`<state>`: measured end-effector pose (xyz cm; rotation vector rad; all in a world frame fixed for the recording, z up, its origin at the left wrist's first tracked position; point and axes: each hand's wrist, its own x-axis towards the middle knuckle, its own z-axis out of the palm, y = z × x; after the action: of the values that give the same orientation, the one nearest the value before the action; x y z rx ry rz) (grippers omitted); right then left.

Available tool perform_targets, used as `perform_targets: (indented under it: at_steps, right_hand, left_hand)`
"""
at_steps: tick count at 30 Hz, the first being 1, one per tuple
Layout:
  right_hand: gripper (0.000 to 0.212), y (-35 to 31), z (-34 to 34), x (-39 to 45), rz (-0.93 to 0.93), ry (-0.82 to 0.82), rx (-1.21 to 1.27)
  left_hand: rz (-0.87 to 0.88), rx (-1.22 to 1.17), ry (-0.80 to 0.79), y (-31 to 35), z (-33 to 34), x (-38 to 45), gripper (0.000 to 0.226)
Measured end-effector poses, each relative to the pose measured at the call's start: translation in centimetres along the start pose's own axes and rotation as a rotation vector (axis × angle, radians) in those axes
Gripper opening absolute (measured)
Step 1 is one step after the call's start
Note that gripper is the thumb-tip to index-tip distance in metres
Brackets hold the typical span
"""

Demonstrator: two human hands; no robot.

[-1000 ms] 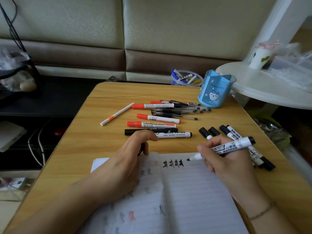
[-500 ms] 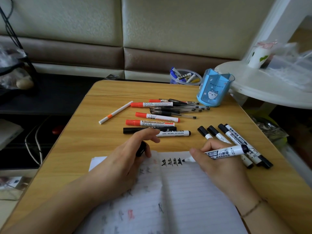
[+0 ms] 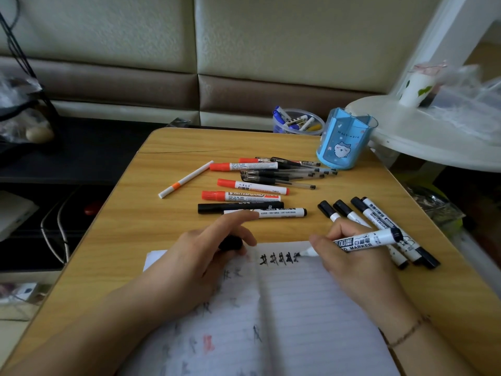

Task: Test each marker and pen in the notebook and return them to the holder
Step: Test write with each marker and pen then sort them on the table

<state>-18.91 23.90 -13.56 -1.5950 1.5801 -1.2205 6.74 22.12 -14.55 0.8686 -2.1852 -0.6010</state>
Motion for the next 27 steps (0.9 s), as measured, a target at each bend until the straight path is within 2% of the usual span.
perform_targets:
  at_steps: [4, 8, 12, 13, 16, 19, 27]
  right_hand:
    - [0.035, 0.1, -0.1, 0.2, 0.037, -0.005, 0.055]
    - [0.023, -0.7, -0.5, -0.1, 0.05, -0.023, 0.239]
    - [0.014, -2.2, -1.0, -0.6, -0.109, -0.143, 0.319]
    - [0.016, -2.2, -1.0, -0.8, -0.165, -0.189, 0.358]
    - [0.031, -2.3, -0.6, -1.4, -0.23, -0.297, 0.464]
    - [0.02, -2.6, -0.2, -1.7, -0.208, -0.345, 0.485]
    - [0.012, -3.1, -0.1, -2.0, -0.173, -0.351, 0.429]
  left_hand:
    - [0.048, 0.031, 0.011, 0.0, -0.4, 0.0, 0.05]
    - [0.02, 0.085, -0.017, 0.2, -0.7, 0.0, 0.05]
    - [0.009, 0.235, -0.071, 1.1, -0.9, 0.0, 0.011]
    - [0.024, 0.284, -0.083, 1.4, -0.9, 0.0, 0.008]
    - [0.062, 0.379, -0.093, 1.5, -0.6, 0.2, 0.023]
    - [0.069, 0.39, -0.071, 1.2, -0.4, 0.2, 0.033]
    - [0.074, 0.392, -0.036, 1.3, 0.1, 0.3, 0.027]
